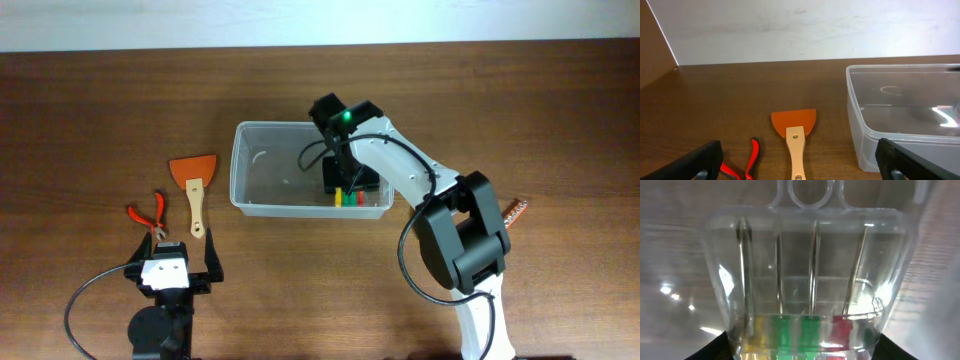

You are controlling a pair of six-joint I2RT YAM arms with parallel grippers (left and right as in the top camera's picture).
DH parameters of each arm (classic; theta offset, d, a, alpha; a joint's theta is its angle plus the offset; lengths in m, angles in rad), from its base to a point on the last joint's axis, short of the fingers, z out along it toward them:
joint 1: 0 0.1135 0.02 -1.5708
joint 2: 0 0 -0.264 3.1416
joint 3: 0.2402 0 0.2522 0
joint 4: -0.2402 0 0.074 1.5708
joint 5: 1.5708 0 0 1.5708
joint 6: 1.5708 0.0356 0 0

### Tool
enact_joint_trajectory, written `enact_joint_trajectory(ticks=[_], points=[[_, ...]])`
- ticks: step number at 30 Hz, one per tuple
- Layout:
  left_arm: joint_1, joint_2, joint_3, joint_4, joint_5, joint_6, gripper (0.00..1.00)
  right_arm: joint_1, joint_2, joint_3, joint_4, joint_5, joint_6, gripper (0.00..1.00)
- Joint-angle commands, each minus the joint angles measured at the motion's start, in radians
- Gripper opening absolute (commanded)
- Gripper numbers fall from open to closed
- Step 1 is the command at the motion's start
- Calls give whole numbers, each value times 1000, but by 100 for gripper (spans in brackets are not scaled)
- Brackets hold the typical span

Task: Pack container
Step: 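Carry the screwdriver case left and lower it into the container, then release the case and move the right gripper over the orange pliers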

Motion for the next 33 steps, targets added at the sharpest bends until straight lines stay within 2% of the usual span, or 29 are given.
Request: enact_joint_trajectory(ticks=[1,6,10,16,21,25,33], points=[[4,-6,-10,3,14,16,99,-7,-4,-29,22,2,13,67],[4,-6,-10,3,14,16,99,-7,-4,-30,47,2,13,73],[4,-6,-10,3,14,16,99,-6,-5,-19,51,2,-6,72],[4,-6,-10,3,14,16,99,-8,-5,55,22,2,-6,79],[4,-6,-10,3,14,16,99,-8,-5,114,-10,1,-6,80],[4,-6,-10,3,14,16,99,-8,-5,229,-86,7,-29,80],[4,-6,-10,3,14,16,99,-83,-5,498,-359,79,-42,80]])
